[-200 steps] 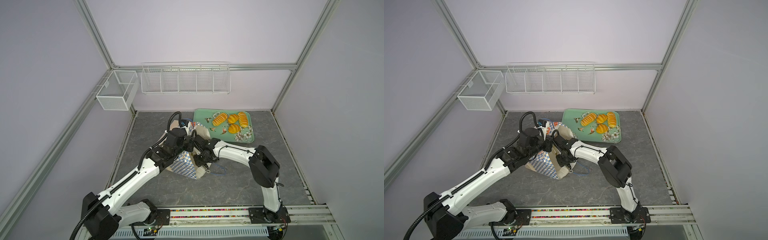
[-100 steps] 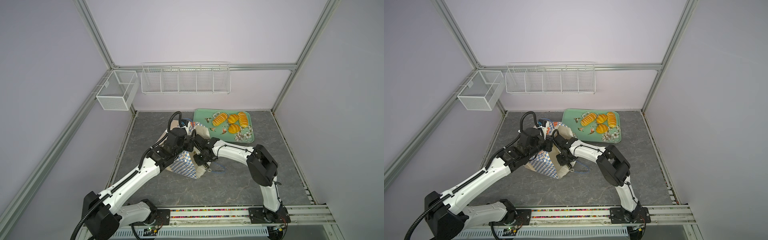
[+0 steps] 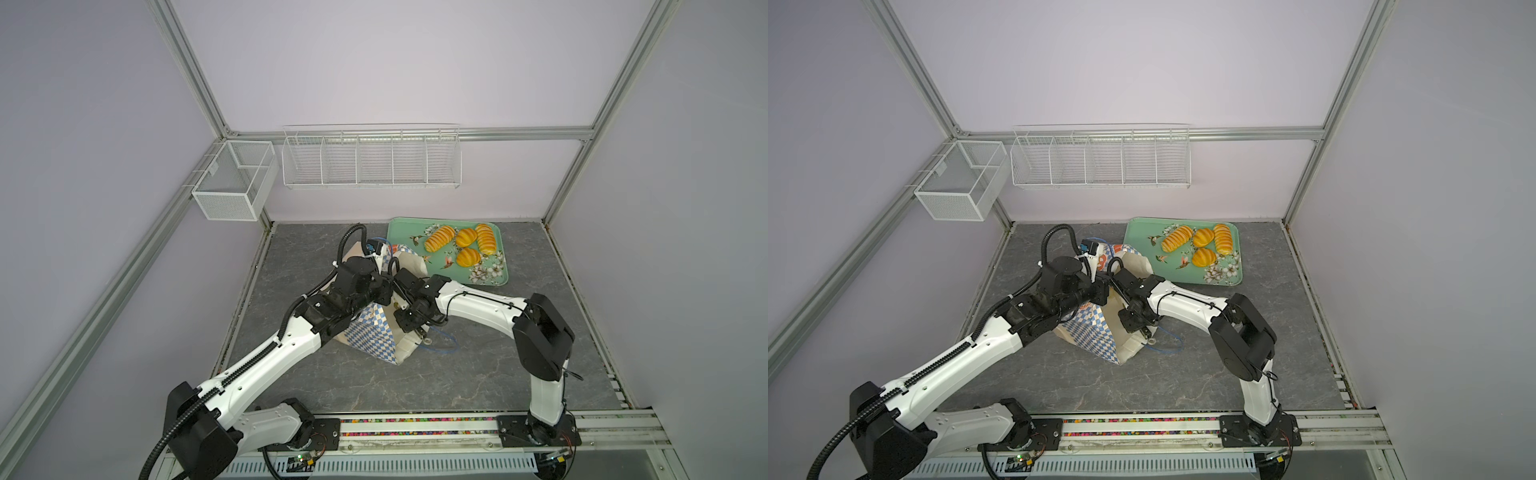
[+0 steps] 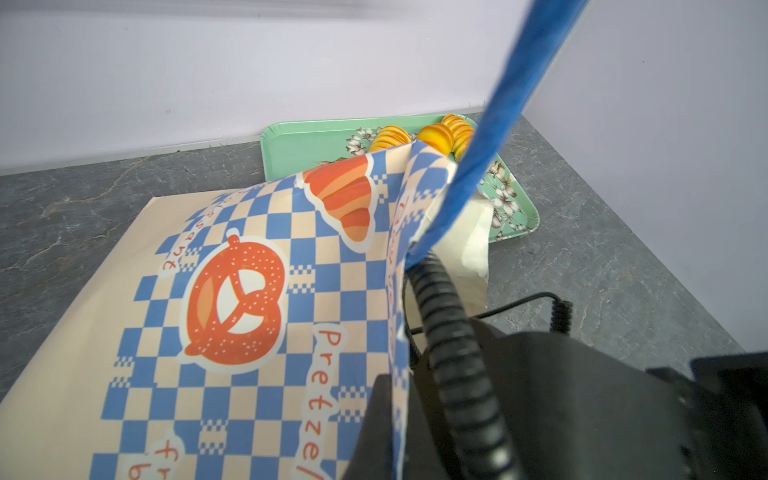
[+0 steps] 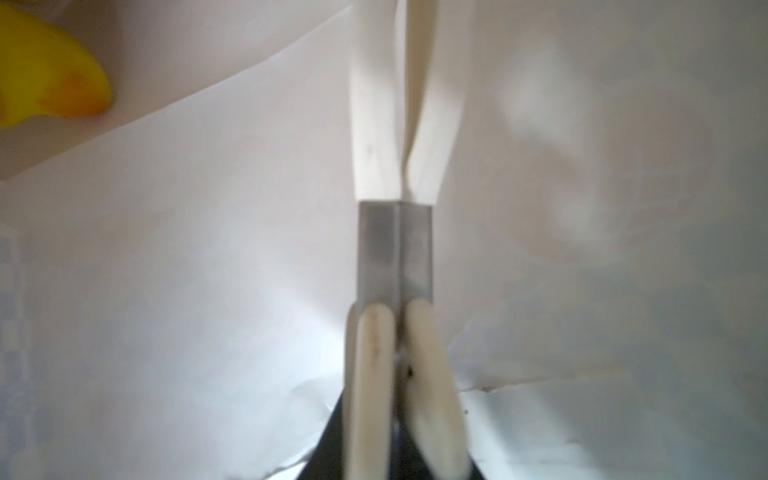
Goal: Take the fake bread out of the paper bag
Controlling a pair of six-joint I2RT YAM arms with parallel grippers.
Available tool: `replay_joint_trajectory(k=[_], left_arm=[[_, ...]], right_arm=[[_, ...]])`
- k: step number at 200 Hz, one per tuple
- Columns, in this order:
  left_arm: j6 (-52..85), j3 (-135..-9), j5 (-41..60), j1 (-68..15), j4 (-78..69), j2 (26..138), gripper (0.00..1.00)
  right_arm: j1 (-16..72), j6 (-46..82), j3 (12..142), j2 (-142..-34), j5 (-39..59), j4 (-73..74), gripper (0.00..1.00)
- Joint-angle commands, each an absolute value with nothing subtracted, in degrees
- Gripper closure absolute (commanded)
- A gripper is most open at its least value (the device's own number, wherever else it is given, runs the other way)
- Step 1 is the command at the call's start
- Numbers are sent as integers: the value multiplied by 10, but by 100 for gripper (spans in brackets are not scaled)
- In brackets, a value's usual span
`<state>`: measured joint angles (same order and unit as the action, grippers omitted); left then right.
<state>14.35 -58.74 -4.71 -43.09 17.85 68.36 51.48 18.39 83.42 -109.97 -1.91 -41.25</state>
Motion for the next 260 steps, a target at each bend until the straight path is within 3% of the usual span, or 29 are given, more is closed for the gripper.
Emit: replay_joint_trajectory(k=[1,195,260], left_arm=[[140,-594,22,-451,169,688,100],[144,-582,38,-435,164,682,100],[142,-590,49,-435,170,681,100]], right_arm=[[525,182,818,-1060,-22,-389,93],[525,200,726,-959,-19,-393,93],[525,202,732,-991,4,-358,70]])
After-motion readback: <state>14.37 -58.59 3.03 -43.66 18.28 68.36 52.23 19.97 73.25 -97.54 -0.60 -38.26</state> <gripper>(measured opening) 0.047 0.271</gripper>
